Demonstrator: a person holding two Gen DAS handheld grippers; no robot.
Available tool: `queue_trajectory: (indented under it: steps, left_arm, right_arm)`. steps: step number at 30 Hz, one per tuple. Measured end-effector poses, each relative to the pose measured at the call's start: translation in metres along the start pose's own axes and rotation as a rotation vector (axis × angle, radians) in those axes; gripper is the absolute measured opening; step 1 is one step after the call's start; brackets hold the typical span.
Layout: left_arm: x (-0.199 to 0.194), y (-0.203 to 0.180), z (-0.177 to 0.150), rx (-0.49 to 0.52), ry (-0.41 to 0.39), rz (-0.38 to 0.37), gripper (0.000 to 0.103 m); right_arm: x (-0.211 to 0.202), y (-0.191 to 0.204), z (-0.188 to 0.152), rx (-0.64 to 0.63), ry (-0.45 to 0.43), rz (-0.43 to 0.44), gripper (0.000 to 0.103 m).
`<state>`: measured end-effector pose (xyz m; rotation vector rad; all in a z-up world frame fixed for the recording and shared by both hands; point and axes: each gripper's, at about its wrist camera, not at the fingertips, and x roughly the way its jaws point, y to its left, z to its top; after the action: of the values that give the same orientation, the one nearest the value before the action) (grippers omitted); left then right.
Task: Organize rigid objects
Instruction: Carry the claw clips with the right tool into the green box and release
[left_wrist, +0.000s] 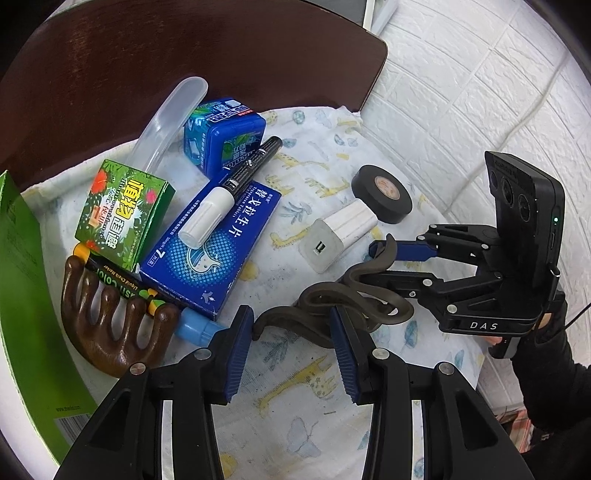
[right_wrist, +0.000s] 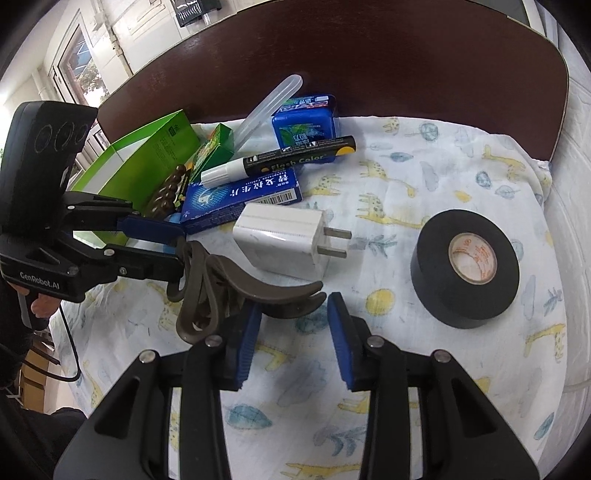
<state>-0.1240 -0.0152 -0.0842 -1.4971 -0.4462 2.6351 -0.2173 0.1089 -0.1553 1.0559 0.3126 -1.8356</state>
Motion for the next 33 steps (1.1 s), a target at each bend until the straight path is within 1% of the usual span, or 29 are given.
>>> queue_trajectory:
  steps: [6,9,10,13,15,16,17,19,20,23,27,30,33]
  left_arm:
    - [-0.006,-0.003,-0.002,-0.005,-0.012,0.042,0.042]
    - [-0.01,-0.003,-0.004,-0.021,-0.02,0.077,0.042]
    - [-0.01,-0.002,-0.004,-0.025,-0.019,0.074,0.042]
    - [-0.007,0.0,-0.003,-0.042,-0.024,0.061,0.042]
    - [-0.004,0.001,-0.001,-0.052,-0.014,0.041,0.042]
    - [-0.004,0.001,-0.001,-0.056,-0.015,0.045,0.042]
    - [-0.004,0.001,-0.001,-0.054,-0.015,0.042,0.042]
    - [-0.004,0.001,-0.001,-0.063,-0.018,0.039,0.042]
    - [-0.004,0.002,-0.001,-0.071,-0.02,0.035,0.042]
    - [-0.004,0.001,-0.002,-0.098,-0.027,0.028,0.042]
    - [-0.011,-0.008,-0.004,-0.081,-0.045,0.036,0.042]
    - [-0.021,-0.014,-0.002,-0.078,-0.072,0.04,0.042]
    - [-0.035,-0.018,0.0,-0.079,-0.102,0.05,0.042]
  right_arm:
    - [-0.005,0.005,-0.001,-0.042,0.0,-0.063,0.034]
    - [-0.01,0.005,0.002,-0.059,-0.013,-0.075,0.043]
    - [-0.011,0.005,0.002,-0.069,-0.015,-0.078,0.045]
    - [-0.006,0.007,0.006,-0.097,-0.006,-0.076,0.045]
    - [-0.001,0.007,0.009,-0.101,0.002,-0.041,0.044]
    - [0.0,0.007,0.01,-0.106,0.003,-0.018,0.037]
    - [0.0,0.008,0.009,-0.116,0.005,-0.018,0.036]
    - [0.001,0.012,0.009,-0.143,0.009,-0.049,0.033]
    - [0.0,0.013,0.008,-0.146,0.007,-0.054,0.033]
    - [-0.004,0.014,0.006,-0.118,-0.001,-0.067,0.033]
    - [-0.012,0.018,0.001,-0.08,-0.015,-0.092,0.033]
    - [-0.021,0.02,-0.001,-0.047,-0.03,-0.094,0.033]
    - [-0.03,0.027,-0.001,-0.044,-0.054,-0.11,0.033]
